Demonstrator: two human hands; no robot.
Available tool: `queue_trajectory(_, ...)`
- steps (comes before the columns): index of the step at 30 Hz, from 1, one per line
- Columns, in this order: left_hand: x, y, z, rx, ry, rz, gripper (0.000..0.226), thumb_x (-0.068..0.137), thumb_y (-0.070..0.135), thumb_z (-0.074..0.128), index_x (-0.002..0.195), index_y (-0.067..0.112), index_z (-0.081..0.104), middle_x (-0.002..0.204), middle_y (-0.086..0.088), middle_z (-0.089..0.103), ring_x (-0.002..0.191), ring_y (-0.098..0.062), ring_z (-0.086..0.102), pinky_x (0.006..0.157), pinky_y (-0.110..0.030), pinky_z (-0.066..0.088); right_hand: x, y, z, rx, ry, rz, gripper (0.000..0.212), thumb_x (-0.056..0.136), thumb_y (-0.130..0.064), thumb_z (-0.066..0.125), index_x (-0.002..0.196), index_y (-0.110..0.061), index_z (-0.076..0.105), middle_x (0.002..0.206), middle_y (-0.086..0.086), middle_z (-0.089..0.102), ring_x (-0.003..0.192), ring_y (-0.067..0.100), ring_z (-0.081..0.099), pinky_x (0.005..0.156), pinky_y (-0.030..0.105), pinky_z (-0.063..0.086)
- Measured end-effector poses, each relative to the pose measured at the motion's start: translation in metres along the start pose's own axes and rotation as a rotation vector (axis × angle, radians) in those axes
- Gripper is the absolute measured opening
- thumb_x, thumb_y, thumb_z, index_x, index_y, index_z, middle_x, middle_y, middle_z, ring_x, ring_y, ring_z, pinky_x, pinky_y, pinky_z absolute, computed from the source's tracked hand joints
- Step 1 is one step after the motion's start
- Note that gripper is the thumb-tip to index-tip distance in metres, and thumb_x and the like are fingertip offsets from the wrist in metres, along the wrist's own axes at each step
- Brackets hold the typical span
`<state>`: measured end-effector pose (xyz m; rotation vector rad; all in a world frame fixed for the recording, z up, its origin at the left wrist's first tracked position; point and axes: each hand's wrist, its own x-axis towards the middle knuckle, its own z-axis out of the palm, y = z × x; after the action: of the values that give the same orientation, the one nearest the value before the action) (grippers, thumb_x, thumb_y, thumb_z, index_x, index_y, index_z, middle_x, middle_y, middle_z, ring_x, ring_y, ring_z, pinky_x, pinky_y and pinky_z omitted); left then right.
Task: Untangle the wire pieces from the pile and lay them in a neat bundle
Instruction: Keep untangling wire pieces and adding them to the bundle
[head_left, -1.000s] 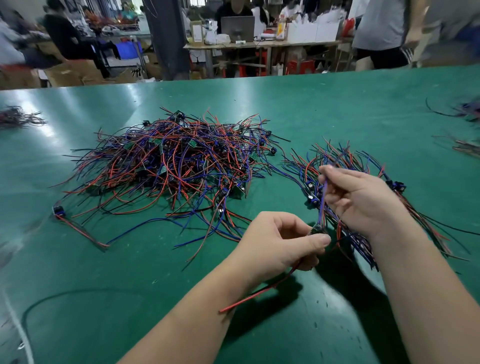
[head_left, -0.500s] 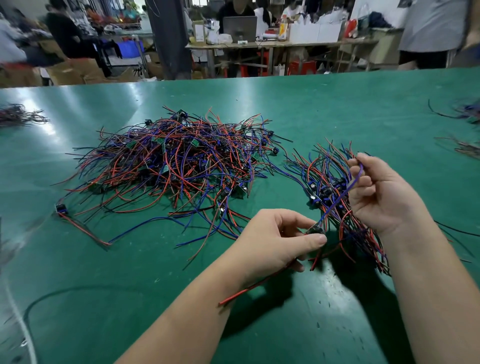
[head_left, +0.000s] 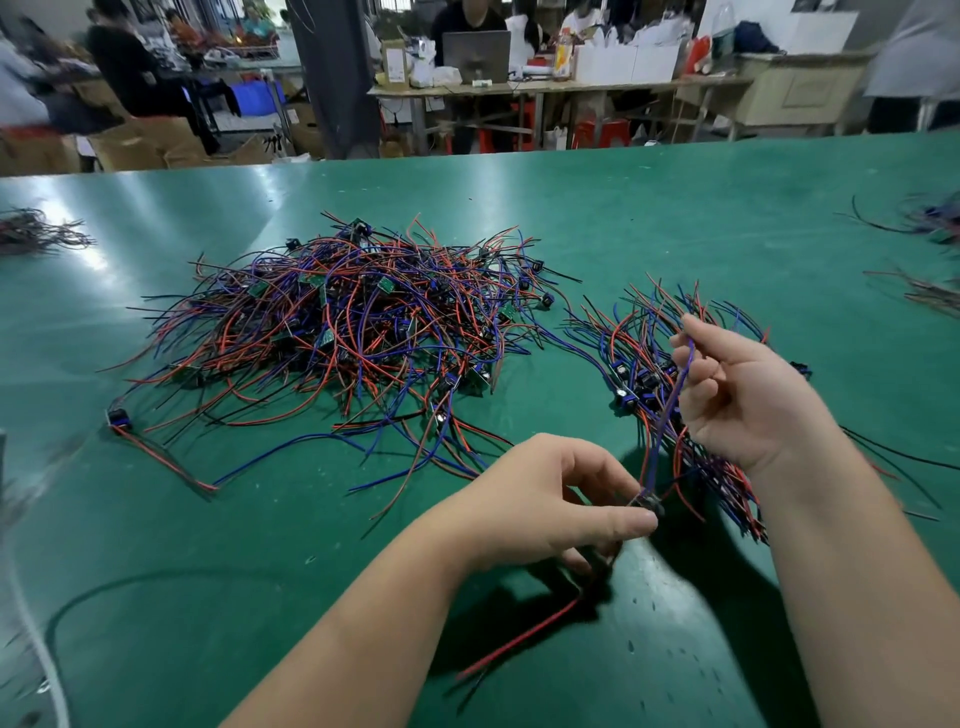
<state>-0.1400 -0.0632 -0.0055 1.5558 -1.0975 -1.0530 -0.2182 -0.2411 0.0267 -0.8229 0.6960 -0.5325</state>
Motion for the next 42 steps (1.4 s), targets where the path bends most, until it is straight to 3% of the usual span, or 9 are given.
queue_trajectory(9, -0.001, 0.008, 0.000, -0.308, -0.011, -0.072, 0.016, 0.087, -0.005, 0.061, 0.097, 0.008, 0.060, 0.062, -0.001, 0.064, 0.054, -0.011, 0.064, 0.051, -0.021, 0.052, -0.004, 0.007, 0.010, 0.146, -0.160, -0.023, 0.038, 0.088, -0.032, 0.056, 0.058, -0.010, 0.065, 0.056, 0.001, 0.064, 0.045, 0.003, 0.062, 0.036, 0.009, 0.044)
queue_trajectory(13, -0.003, 0.013, -0.006, -0.523, -0.018, -0.049, 0.023, 0.089, -0.006, 0.054, 0.094, 0.010, 0.069, 0.075, -0.003, 0.071, 0.052, -0.008, 0.063, 0.048, -0.017, 0.051, -0.004, 0.012, 0.011, 0.154, -0.220, -0.059, 0.034, 0.098, -0.034, 0.045, 0.085, -0.009, 0.063, 0.076, 0.008, 0.072, 0.063, 0.013, 0.070, 0.047, 0.016, 0.051)
queue_trajectory(16, -0.003, 0.021, -0.014, -0.734, 0.126, 0.002, 0.020, 0.082, 0.000, 0.057, 0.081, 0.011, 0.075, 0.079, -0.006, 0.073, 0.052, -0.005, 0.063, 0.045, -0.015, 0.051, -0.004, 0.021, 0.013, -0.235, -0.171, -0.163, 0.003, 0.092, -0.013, 0.056, 0.093, -0.015, 0.058, 0.083, 0.006, 0.069, 0.055, 0.013, 0.065, 0.045, 0.018, 0.047)
queue_trajectory(18, 0.000, 0.023, -0.020, -0.887, 0.285, 0.025, 0.021, 0.086, 0.000, 0.053, 0.081, 0.009, 0.071, 0.077, -0.005, 0.073, 0.052, -0.004, 0.064, 0.045, -0.014, 0.051, -0.005, 0.029, 0.016, -0.542, -0.243, -0.284, 0.023, 0.080, 0.000, 0.068, 0.093, -0.017, 0.059, 0.083, 0.005, 0.068, 0.055, 0.012, 0.061, 0.048, 0.020, 0.043)
queue_trajectory(24, 0.006, 0.020, -0.025, -1.085, 0.628, -0.103, 0.014, 0.086, 0.002, 0.061, 0.072, 0.002, 0.062, 0.054, -0.005, 0.066, 0.044, -0.005, 0.062, 0.041, -0.013, 0.049, -0.013, 0.046, 0.027, -0.511, -0.590, -0.424, 0.044, 0.058, -0.011, 0.083, 0.096, -0.026, 0.070, 0.076, -0.006, 0.067, 0.066, 0.011, 0.060, 0.063, 0.017, 0.050)
queue_trajectory(29, 0.009, 0.015, -0.019, -1.033, 0.573, -0.100, 0.014, 0.084, 0.001, 0.064, 0.072, 0.004, 0.070, 0.066, -0.005, 0.071, 0.048, -0.004, 0.063, 0.043, -0.014, 0.050, -0.014, 0.053, 0.032, -0.398, -0.403, -0.458, 0.012, 0.063, -0.021, 0.074, 0.075, -0.021, 0.077, 0.064, 0.001, 0.069, 0.056, 0.009, 0.061, 0.055, 0.015, 0.045)
queue_trajectory(33, 0.003, 0.019, -0.017, -0.856, 0.404, 0.114, 0.017, 0.074, 0.008, 0.065, 0.079, 0.018, 0.077, 0.088, 0.003, 0.075, 0.055, -0.005, 0.065, 0.049, -0.018, 0.053, -0.013, 0.044, 0.033, 0.026, -0.318, -0.267, 0.013, 0.069, -0.019, 0.063, 0.075, -0.013, 0.072, 0.067, 0.000, 0.069, 0.058, 0.008, 0.064, 0.052, 0.015, 0.048)
queue_trajectory(36, -0.003, 0.021, -0.021, -0.814, 0.219, 0.077, 0.022, 0.072, 0.011, 0.062, 0.080, 0.024, 0.078, 0.092, 0.002, 0.075, 0.055, -0.006, 0.066, 0.047, -0.018, 0.052, -0.014, 0.030, 0.029, 0.167, -0.318, -0.184, 0.015, 0.072, -0.021, 0.058, 0.083, -0.014, 0.066, 0.070, 0.005, 0.059, 0.049, 0.007, 0.059, 0.043, 0.013, 0.046)
queue_trajectory(42, 0.001, 0.022, -0.016, -0.662, 0.272, -0.118, 0.035, 0.062, 0.042, 0.067, 0.074, 0.010, 0.072, 0.071, -0.007, 0.072, 0.051, -0.012, 0.065, 0.046, -0.019, 0.051, -0.015, 0.027, 0.019, -0.162, -0.498, -0.256, 0.030, 0.075, -0.012, 0.059, 0.104, -0.011, 0.067, 0.062, -0.001, 0.062, 0.051, 0.005, 0.057, 0.052, 0.014, 0.048)
